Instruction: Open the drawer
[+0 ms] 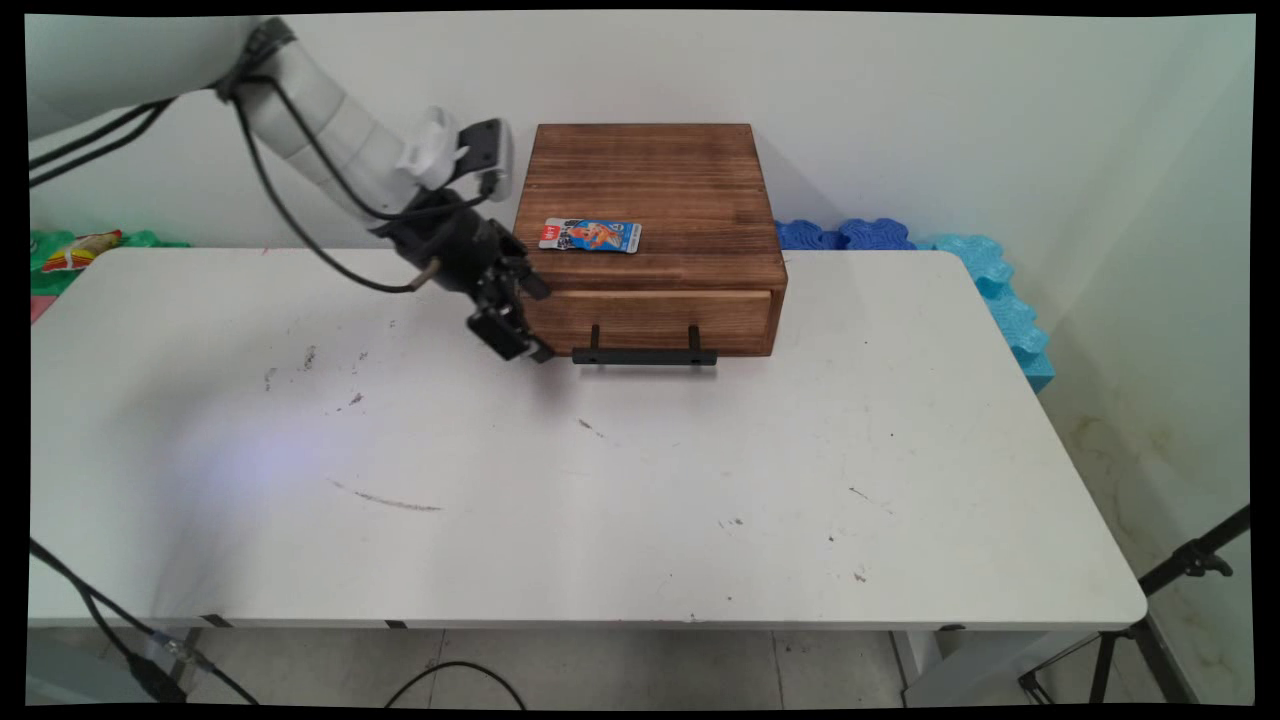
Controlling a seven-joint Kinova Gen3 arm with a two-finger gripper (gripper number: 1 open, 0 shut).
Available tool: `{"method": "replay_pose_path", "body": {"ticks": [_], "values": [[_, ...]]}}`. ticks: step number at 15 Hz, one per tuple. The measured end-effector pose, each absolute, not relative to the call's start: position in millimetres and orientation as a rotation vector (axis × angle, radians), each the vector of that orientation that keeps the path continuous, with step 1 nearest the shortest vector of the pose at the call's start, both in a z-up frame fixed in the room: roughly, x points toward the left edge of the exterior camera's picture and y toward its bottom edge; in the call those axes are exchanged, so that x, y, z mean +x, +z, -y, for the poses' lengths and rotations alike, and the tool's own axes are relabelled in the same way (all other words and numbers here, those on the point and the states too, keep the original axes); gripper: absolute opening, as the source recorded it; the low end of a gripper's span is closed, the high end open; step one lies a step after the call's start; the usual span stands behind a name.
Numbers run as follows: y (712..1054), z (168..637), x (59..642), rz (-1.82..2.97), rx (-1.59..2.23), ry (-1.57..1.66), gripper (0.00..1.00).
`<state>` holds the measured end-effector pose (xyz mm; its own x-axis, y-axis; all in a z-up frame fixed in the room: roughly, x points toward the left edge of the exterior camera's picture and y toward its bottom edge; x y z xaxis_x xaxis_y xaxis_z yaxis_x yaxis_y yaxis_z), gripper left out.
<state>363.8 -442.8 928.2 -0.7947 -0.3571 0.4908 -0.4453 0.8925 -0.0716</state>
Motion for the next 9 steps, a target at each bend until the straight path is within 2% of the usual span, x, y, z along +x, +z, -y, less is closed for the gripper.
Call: {"method": "replay_pose_path", "body": {"ticks": [9], "values": [[910.9,467.8,305.1,2.616,0.584,0.311,1.0]]}}
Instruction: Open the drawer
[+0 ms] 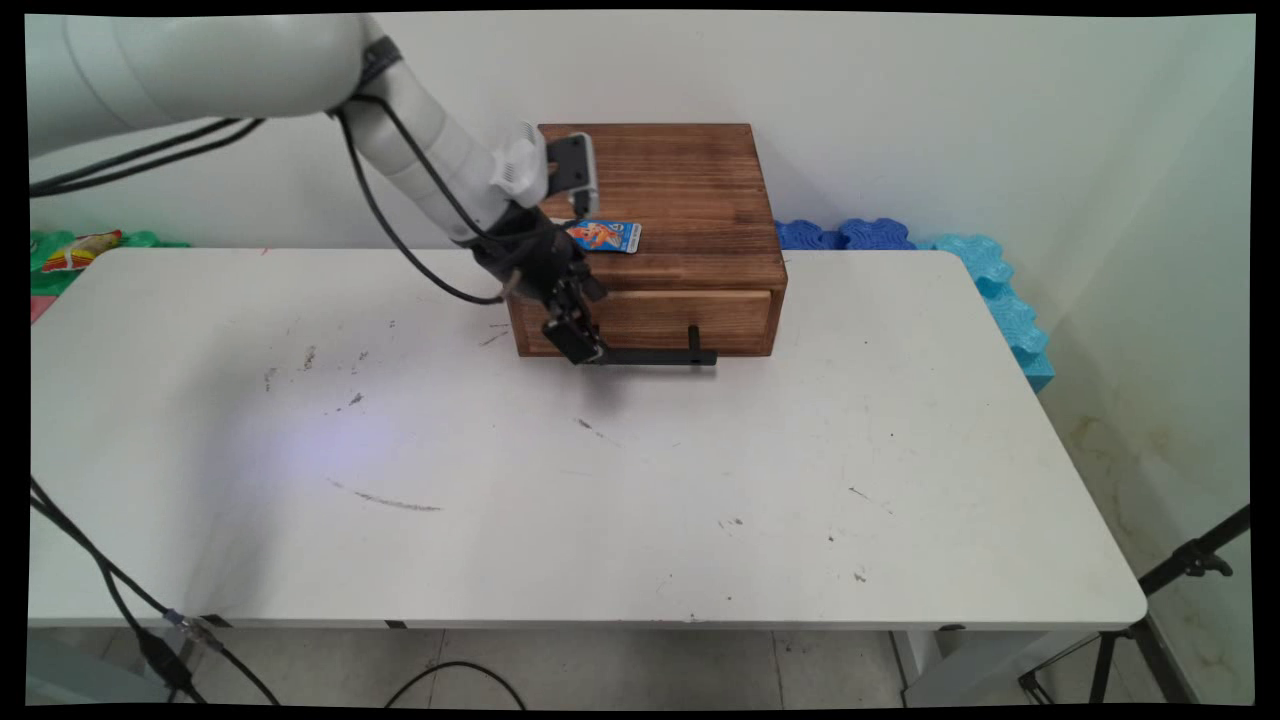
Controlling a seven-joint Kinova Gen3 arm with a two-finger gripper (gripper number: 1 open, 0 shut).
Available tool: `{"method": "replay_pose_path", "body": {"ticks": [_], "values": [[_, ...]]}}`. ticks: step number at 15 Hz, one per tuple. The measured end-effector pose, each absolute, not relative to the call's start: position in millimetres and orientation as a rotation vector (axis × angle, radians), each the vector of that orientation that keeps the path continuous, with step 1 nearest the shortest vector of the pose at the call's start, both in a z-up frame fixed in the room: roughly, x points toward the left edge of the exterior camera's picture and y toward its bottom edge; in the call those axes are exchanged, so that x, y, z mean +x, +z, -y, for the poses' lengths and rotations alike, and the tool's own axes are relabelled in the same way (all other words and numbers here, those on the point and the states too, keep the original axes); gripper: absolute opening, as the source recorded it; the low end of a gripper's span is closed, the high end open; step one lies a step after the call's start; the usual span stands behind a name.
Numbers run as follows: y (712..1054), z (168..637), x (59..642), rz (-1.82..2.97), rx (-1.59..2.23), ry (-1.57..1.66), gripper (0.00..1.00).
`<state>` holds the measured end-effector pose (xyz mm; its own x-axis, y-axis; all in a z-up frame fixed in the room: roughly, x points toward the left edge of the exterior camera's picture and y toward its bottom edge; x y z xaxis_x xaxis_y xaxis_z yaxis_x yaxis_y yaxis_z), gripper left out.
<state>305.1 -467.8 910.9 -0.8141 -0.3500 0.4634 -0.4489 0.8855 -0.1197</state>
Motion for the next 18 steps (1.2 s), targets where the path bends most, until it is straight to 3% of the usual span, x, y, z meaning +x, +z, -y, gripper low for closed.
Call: {"method": "replay_pose_path", "body": {"ticks": [18], "values": [[855.8,483.3,252.9,2.715,0.523,0.346,1.0]]}}
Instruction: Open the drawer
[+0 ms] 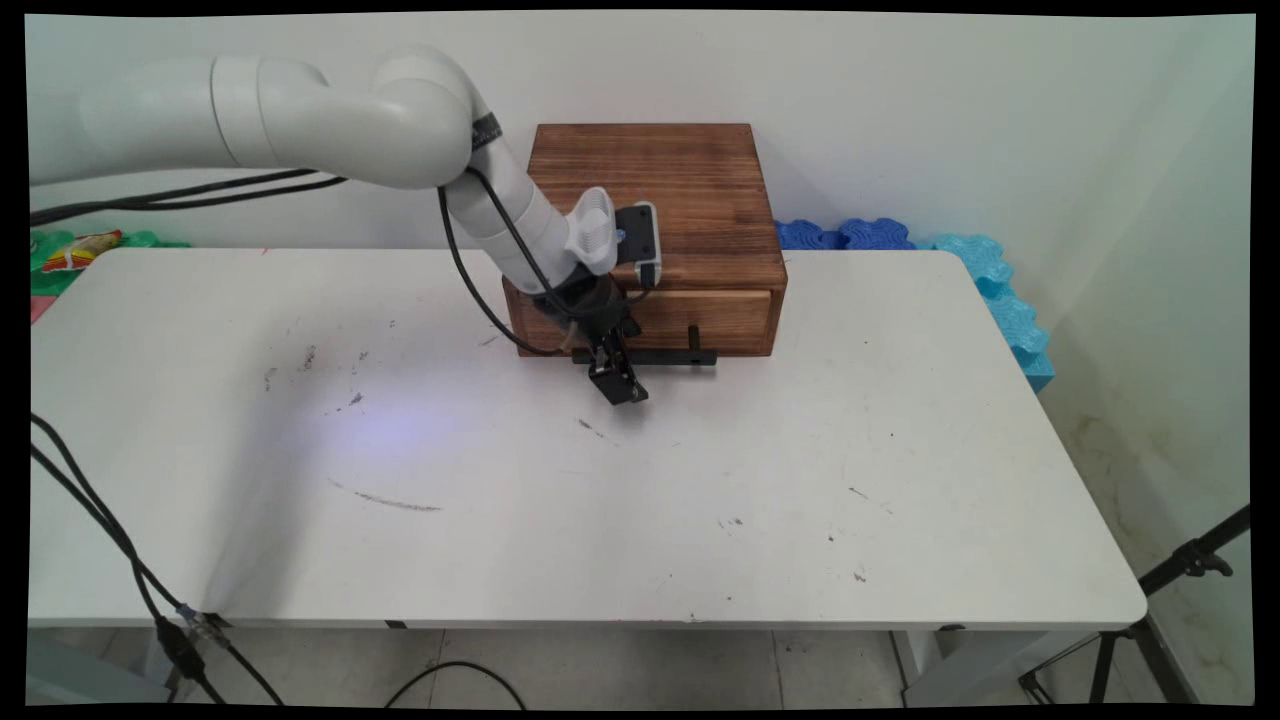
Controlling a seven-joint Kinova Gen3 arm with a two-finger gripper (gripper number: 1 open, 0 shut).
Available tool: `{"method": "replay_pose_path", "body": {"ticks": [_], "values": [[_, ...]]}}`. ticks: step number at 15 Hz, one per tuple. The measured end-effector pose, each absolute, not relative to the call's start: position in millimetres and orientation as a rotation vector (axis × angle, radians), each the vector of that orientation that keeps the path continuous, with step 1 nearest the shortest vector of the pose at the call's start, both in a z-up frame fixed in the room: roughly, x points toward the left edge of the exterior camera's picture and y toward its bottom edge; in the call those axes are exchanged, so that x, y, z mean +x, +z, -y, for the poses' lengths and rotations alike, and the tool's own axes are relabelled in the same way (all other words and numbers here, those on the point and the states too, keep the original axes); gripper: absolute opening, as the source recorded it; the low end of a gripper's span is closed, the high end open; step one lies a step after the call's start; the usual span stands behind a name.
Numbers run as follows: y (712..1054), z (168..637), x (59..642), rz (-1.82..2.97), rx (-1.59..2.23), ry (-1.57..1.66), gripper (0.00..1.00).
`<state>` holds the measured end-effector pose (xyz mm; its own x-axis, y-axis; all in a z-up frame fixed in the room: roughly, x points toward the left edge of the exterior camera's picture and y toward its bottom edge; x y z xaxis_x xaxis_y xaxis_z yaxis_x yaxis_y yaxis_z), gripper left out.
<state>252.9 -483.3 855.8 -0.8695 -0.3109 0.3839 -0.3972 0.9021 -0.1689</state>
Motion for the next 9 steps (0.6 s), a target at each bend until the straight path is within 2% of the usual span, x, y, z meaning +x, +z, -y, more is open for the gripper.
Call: {"method": "replay_pose_path", "body": {"ticks": [9], "values": [[840.3,485.9,246.5,2.736,0.509,0.335,1.0]]}}
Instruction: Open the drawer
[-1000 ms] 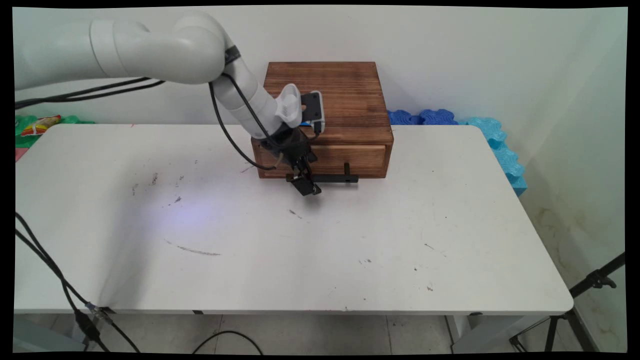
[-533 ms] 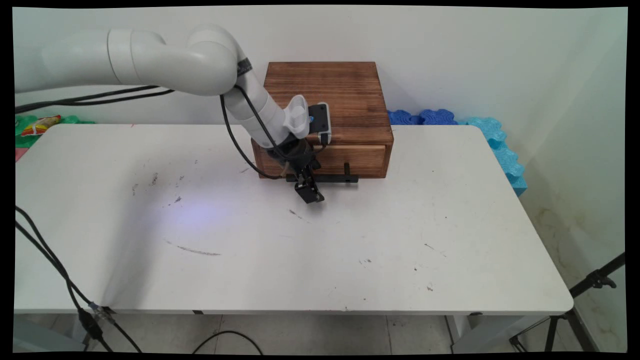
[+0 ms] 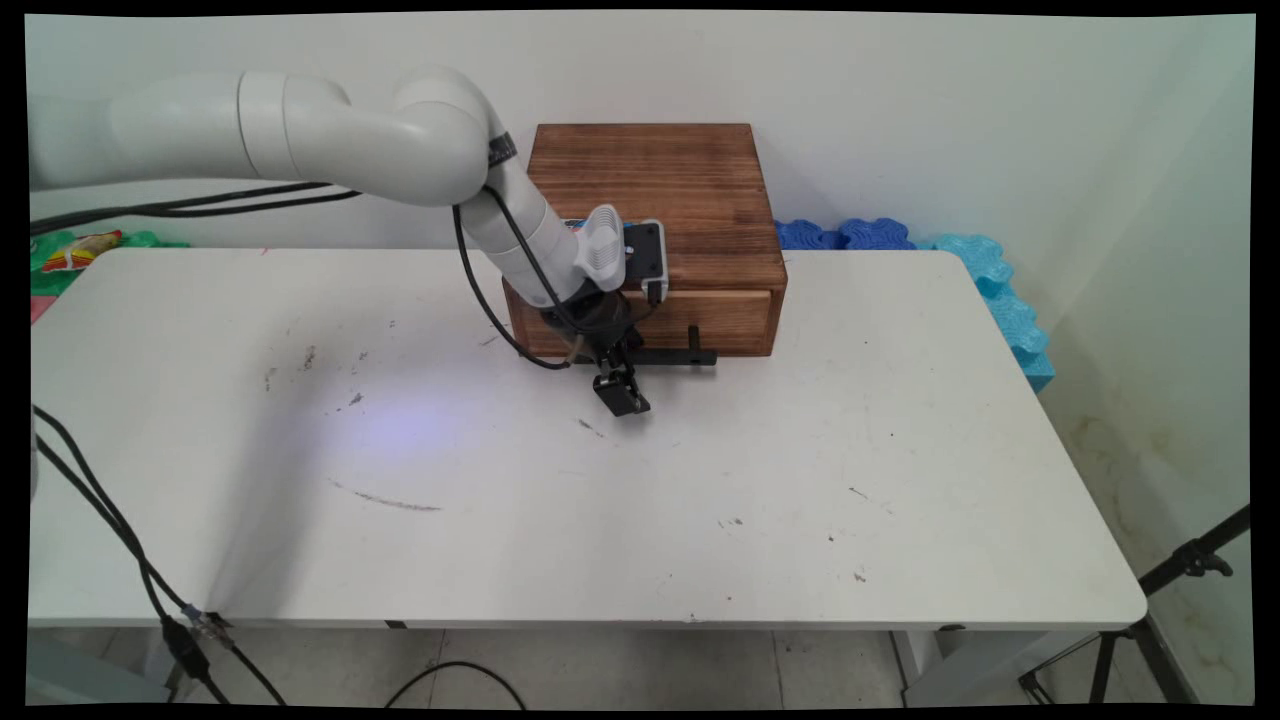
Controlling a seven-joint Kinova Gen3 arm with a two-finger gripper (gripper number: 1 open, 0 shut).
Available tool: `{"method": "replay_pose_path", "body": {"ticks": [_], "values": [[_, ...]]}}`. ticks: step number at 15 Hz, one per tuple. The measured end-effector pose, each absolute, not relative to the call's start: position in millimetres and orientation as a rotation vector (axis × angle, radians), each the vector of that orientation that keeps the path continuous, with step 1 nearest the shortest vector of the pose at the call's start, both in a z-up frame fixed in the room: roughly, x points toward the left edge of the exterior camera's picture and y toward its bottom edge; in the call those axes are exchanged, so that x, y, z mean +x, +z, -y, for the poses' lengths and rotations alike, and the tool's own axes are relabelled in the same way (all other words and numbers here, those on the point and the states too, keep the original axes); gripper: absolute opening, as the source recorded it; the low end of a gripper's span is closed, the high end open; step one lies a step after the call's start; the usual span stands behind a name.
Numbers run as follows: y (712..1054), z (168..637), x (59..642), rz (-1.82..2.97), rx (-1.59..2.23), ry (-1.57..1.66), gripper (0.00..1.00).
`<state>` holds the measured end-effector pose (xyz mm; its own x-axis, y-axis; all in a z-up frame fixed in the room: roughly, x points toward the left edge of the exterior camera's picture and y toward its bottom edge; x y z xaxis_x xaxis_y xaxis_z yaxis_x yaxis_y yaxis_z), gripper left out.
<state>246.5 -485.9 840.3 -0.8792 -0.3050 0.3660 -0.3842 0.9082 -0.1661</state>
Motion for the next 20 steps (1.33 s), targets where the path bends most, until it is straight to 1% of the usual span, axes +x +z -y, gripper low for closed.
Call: {"method": "replay_pose_path", "body": {"ticks": [9,20], "values": [[830.6,481.9,242.9,2.739,0.504,0.29,1.0],[828.6,449.8,232.9,2.726,0.492,0.236,1.0]]}}
